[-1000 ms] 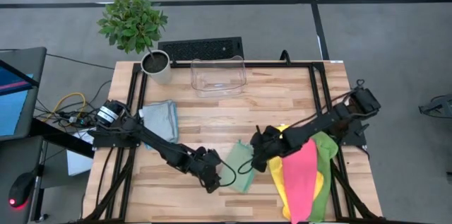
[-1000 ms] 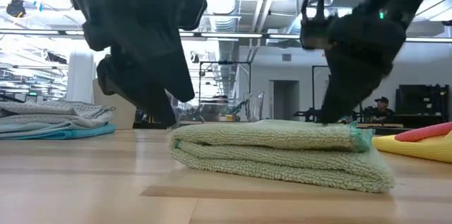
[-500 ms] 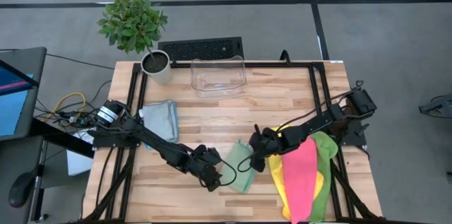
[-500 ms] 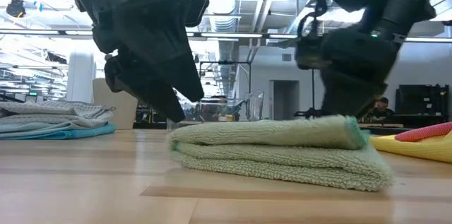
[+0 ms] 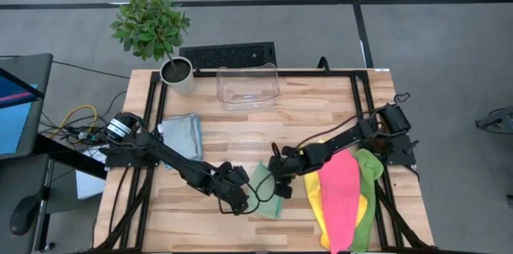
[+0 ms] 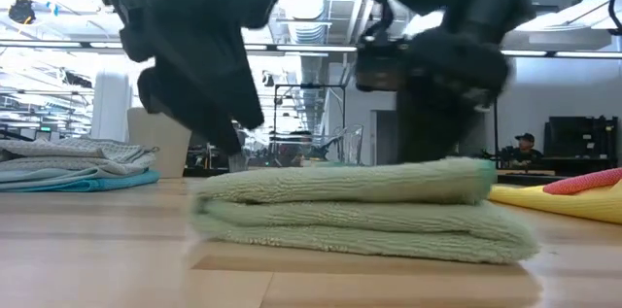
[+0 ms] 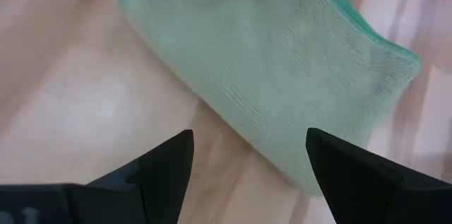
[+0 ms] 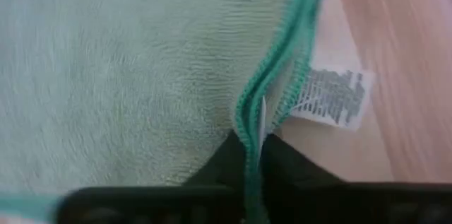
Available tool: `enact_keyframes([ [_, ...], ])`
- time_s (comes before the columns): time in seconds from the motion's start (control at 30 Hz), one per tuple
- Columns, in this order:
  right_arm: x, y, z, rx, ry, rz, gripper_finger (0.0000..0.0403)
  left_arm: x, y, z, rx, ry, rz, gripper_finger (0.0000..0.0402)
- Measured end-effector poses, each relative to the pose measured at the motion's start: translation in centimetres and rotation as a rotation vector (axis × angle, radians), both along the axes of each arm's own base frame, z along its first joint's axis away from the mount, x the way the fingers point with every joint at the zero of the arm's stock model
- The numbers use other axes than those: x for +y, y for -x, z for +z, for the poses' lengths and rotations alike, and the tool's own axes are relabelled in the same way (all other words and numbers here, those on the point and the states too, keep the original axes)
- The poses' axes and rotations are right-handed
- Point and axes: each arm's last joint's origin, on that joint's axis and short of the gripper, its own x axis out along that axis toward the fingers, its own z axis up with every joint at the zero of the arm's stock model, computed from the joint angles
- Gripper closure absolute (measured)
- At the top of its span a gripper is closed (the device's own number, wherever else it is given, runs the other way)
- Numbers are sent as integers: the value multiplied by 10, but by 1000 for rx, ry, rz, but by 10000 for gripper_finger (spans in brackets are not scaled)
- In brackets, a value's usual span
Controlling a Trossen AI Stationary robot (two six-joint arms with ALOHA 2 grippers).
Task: Fold microfiber towels
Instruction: Stack the folded light green microfiber cloth on top of the folded gray microfiber cloth
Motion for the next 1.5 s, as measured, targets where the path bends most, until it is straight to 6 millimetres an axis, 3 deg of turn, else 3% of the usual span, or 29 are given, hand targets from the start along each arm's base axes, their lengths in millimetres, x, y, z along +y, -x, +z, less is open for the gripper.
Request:
enact_keyframes([
  [0.07,-3,-9,-2,-20,-12,16,377,1,6,7,4,-27,8,134],
  [0.33,-14,-50,4,-91,94,60,374,2,49,50,11,-128,99,134],
  [0.63,-27,-109,34,-232,194,163,374,1,111,89,-23,-169,240,134],
  [0.9,-39,-163,66,-301,278,241,374,5,155,105,-59,-209,341,134],
  [1.23,-45,-212,97,-443,341,326,374,8,177,111,-57,-217,372,134],
  [1.5,-66,-227,102,-506,412,342,374,11,184,116,-59,-195,379,134],
])
